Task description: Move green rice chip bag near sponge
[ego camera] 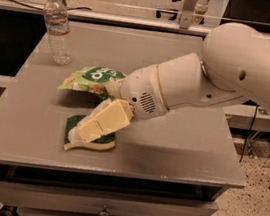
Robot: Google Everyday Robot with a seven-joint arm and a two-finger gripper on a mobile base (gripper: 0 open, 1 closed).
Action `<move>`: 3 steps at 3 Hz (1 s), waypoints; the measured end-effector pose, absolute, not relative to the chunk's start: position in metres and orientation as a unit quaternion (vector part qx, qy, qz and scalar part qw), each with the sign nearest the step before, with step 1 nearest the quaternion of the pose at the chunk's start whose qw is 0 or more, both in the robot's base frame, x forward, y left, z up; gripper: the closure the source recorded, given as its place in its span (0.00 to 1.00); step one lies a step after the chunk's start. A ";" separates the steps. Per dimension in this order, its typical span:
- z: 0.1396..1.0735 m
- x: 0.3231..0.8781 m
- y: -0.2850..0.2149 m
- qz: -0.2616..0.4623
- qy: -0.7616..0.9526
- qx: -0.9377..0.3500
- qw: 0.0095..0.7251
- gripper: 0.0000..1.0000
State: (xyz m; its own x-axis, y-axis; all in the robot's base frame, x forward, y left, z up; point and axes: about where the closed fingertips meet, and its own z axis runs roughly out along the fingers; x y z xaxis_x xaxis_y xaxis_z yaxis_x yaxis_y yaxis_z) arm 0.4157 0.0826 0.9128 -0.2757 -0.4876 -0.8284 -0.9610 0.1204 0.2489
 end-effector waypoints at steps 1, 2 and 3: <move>0.910 0.424 0.070 0.386 0.698 -0.526 0.297 0.00; 0.907 0.456 0.022 0.337 0.728 -0.500 0.326 0.00; 0.903 0.488 -0.037 0.302 0.751 -0.462 0.362 0.00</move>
Offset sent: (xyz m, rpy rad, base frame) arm 0.0853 -0.1358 -0.0114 -0.1309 -0.1353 -0.3163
